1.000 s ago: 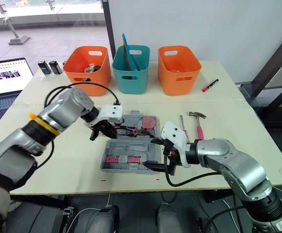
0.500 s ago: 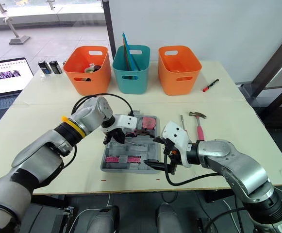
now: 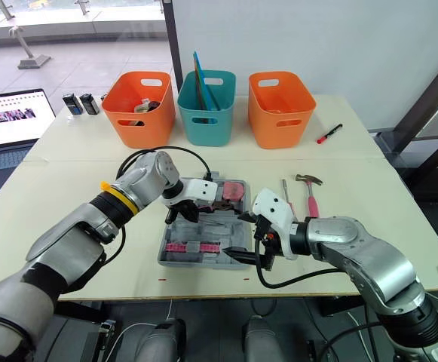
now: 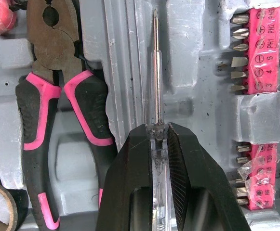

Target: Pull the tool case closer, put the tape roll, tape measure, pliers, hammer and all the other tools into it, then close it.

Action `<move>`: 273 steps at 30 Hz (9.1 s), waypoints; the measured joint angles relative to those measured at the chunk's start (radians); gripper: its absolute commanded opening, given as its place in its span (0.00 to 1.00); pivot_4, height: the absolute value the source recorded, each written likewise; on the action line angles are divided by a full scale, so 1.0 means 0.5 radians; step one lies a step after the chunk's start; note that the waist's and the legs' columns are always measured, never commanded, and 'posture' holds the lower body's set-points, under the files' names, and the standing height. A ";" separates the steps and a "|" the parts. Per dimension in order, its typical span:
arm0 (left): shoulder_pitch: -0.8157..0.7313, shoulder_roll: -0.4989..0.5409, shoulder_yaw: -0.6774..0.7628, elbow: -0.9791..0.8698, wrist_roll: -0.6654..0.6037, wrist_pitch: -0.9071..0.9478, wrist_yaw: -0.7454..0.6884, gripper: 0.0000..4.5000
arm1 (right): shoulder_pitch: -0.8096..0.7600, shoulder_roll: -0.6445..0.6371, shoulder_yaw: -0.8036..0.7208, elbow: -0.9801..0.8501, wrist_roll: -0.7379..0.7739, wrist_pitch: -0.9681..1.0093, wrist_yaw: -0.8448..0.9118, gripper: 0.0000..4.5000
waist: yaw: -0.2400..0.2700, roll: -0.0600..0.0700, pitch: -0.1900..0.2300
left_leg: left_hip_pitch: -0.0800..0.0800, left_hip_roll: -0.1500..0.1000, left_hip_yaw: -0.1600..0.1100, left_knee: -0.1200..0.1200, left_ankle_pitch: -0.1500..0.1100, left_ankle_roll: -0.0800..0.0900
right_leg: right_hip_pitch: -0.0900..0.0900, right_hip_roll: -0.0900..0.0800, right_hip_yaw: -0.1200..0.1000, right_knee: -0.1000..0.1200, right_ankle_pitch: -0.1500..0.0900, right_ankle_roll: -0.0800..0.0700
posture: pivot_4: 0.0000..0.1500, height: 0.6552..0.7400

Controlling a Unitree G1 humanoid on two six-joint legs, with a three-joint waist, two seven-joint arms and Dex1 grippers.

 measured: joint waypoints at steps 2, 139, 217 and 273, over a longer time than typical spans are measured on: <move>0.011 0.003 0.004 -0.025 0.015 0.001 -0.006 0.01 | -0.002 0.000 0.000 0.000 0.000 0.000 0.000 1.00 | 0.000 0.000 0.000 | 0.000 0.000 0.000 0.000 0.000 0.000 | 0.000 0.000 0.000 0.000 0.000 0.000 | 1.00 0.93; 1.803 0.657 1.801 -1.073 -1.052 -0.135 0.698 0.84 | 0.229 -0.168 -0.315 1.086 -0.295 -0.985 0.638 1.00 | -0.013 0.004 -0.002 | 0.009 0.001 -0.001 0.000 0.000 0.000 | 0.007 0.001 0.000 0.004 -0.001 0.000 | 1.00 0.93; 2.255 0.896 2.303 -2.586 -1.905 0.694 1.320 1.00 | -1.124 0.644 -0.410 3.441 -0.981 -1.324 -0.751 0.24 | -0.081 0.006 -0.002 | 0.013 0.001 0.008 -0.004 0.000 0.000 | 0.005 -0.001 0.007 0.002 0.001 -0.001 | 1.00 0.93; 1.863 0.831 1.742 -2.141 -1.721 0.451 1.105 1.00 | 0.462 0.226 -0.136 0.667 -0.637 -0.413 -0.125 0.99 | -0.041 0.007 -0.001 | 0.010 0.001 0.008 -0.002 0.000 0.000 | 0.004 0.000 0.008 0.001 0.000 -0.002 | 1.00 0.93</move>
